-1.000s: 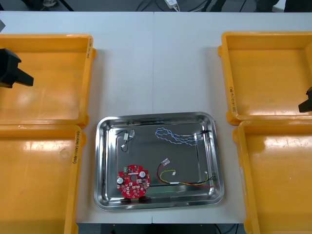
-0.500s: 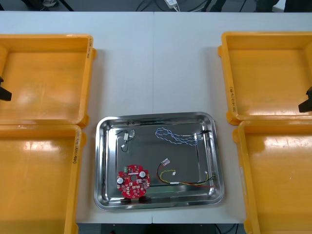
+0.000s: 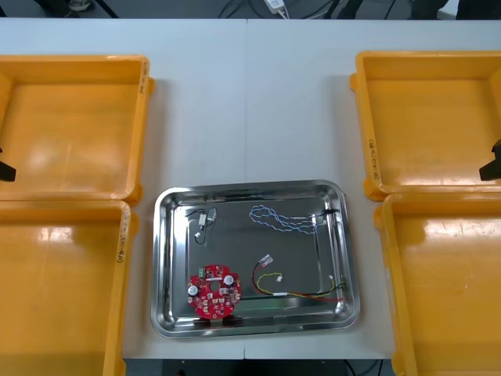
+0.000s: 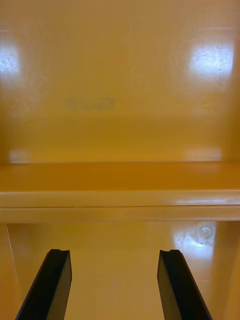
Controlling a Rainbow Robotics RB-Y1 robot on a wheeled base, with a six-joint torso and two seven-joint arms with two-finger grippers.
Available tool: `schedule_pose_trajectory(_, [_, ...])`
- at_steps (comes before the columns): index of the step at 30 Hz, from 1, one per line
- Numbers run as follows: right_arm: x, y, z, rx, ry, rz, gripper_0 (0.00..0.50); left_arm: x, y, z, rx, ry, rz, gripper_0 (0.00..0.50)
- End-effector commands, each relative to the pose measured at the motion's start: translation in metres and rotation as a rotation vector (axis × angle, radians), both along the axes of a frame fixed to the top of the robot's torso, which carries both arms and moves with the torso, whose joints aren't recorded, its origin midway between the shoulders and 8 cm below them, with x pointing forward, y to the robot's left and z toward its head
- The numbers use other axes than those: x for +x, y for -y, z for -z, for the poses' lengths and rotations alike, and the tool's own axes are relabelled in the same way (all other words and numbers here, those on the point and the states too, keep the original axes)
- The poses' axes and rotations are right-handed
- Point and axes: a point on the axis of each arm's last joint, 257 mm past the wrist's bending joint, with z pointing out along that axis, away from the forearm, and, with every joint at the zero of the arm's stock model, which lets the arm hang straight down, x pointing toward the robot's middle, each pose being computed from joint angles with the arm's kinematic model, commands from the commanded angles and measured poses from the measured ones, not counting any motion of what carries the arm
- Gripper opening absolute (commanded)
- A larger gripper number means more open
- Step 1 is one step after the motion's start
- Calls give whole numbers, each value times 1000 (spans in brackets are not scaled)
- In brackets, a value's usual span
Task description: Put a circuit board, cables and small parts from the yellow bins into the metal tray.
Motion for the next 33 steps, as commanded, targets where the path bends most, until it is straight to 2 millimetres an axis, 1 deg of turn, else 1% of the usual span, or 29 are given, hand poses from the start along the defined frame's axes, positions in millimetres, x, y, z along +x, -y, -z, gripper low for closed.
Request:
schedule_pose_trajectory(1, [0, 18, -21, -54, 39, 12, 500, -9, -4, 14, 26, -21, 53, 500])
schedule_pose_trajectory(3, [0, 18, -21, -54, 39, 12, 500, -12, -3, 20, 20, -33, 51, 500])
schedule_pose_trajectory(14, [0, 18, -21, -54, 39, 12, 500, -21, -7, 35, 15, -62, 39, 500])
schedule_pose_trajectory(33, [0, 18, -21, -54, 39, 12, 500, -24, -6, 34, 28, -55, 45, 500])
